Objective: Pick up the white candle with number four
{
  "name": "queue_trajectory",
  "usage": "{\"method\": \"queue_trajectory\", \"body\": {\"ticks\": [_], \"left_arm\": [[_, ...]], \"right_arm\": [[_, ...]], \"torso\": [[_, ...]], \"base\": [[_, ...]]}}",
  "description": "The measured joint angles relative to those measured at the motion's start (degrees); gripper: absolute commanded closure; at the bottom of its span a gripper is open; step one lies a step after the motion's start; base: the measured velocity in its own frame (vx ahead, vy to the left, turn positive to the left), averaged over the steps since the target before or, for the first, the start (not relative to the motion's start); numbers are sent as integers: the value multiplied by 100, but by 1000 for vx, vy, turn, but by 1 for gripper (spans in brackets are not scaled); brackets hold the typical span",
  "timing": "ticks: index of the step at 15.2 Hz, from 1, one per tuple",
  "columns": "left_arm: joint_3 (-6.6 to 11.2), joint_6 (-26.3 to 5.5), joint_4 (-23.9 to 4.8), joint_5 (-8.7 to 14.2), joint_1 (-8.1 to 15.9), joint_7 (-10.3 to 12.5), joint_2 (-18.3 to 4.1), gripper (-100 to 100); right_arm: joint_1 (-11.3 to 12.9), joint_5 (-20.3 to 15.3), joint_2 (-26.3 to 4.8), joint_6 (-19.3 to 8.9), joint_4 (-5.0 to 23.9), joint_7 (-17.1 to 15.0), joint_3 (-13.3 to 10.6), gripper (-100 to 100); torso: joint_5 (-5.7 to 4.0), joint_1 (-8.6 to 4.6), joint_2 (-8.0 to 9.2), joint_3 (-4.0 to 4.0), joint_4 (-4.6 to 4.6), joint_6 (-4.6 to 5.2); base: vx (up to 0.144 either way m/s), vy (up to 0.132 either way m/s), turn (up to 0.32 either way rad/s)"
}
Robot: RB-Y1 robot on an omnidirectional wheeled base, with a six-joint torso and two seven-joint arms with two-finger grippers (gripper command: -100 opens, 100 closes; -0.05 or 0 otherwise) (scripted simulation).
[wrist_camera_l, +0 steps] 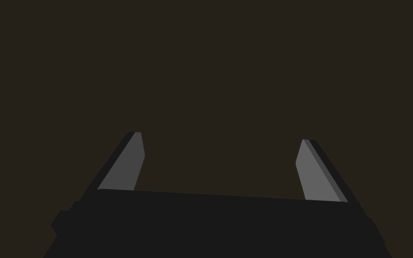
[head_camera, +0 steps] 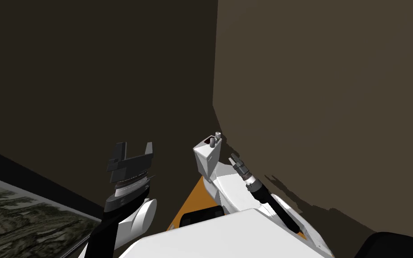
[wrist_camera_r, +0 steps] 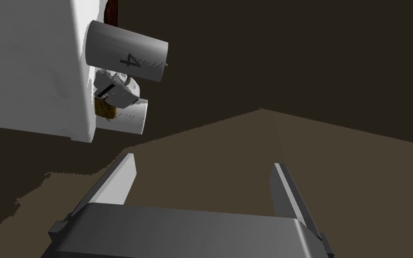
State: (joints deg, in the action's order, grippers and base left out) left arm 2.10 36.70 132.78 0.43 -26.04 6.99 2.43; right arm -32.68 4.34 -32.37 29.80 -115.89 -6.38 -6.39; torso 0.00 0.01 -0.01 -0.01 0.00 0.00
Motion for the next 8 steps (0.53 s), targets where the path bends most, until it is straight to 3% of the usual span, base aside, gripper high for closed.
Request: {"method": "queue_trajectory", "body": {"ticks": [8], "left_arm": [[0, 0, 0, 0, 0, 0, 0, 0]], "right_arm": [[-183, 204, -970, 129, 320, -188, -122, -100]], "torso": [[0, 1, -1, 0, 0, 0]], "base": [[3, 12, 64]]}}
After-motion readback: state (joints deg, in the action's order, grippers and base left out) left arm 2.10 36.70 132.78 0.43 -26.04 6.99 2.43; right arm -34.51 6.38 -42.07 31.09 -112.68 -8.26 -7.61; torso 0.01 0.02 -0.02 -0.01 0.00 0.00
